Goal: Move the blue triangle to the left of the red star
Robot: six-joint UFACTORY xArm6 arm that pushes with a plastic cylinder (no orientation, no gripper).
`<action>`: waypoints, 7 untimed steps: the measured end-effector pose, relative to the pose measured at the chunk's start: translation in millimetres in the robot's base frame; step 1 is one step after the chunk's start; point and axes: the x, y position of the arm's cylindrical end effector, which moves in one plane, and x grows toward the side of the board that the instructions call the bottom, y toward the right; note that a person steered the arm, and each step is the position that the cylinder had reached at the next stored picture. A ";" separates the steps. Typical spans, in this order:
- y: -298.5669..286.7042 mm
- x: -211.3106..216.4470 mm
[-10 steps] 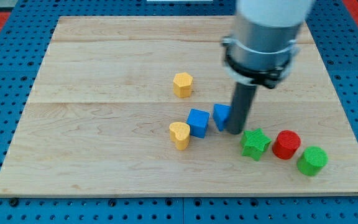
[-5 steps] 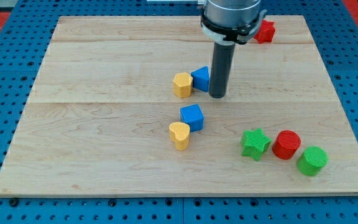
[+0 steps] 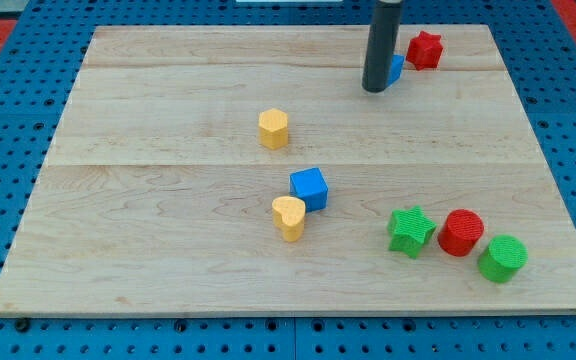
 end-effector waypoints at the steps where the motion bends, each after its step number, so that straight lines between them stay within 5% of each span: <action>1: -6.1 -32.3; 5: -13.3 -56.3; 6: 13.5 31.5; 7: -25.7 121.2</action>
